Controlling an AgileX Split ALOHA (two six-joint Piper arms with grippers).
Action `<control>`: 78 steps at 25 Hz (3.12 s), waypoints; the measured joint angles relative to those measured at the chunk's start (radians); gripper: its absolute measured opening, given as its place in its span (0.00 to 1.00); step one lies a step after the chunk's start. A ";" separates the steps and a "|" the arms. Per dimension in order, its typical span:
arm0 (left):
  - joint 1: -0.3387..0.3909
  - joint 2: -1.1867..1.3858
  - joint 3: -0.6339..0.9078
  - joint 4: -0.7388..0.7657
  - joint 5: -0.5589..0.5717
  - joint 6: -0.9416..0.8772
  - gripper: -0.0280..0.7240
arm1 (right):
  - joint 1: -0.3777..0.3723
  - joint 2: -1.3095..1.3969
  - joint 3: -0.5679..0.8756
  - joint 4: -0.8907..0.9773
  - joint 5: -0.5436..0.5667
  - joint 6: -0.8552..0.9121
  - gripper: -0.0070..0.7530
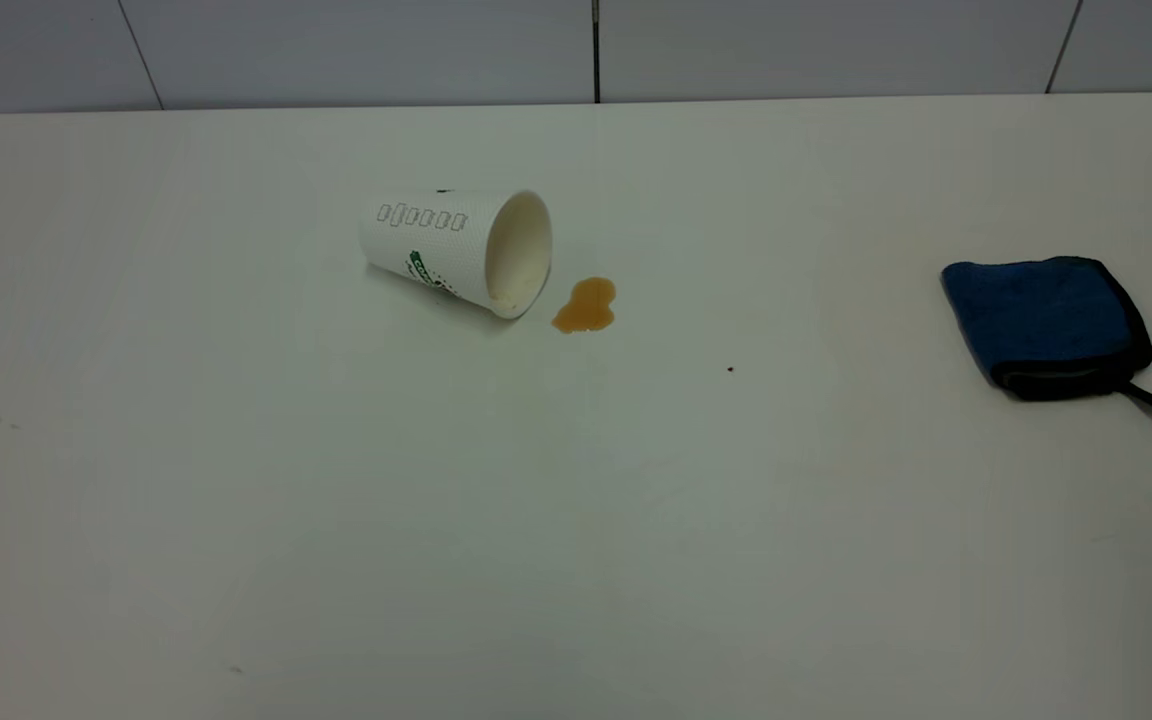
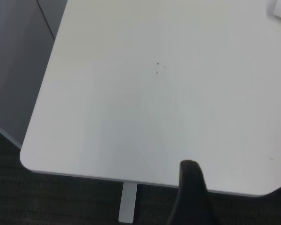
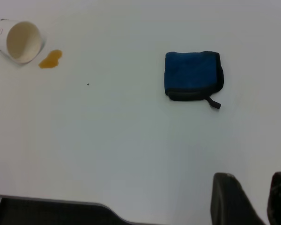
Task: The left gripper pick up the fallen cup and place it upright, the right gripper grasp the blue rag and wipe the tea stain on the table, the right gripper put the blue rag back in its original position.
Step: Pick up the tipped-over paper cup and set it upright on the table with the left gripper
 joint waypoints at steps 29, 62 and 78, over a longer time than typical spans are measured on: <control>0.000 0.000 0.000 0.000 -0.001 0.000 0.79 | 0.000 0.000 0.000 0.000 0.000 0.000 0.32; -0.174 1.082 -0.251 -0.123 -0.659 0.286 0.82 | 0.000 0.000 0.000 0.000 0.000 0.000 0.32; -0.562 1.869 -0.596 0.367 -0.817 -0.205 0.82 | 0.000 0.000 0.000 0.000 0.000 0.000 0.32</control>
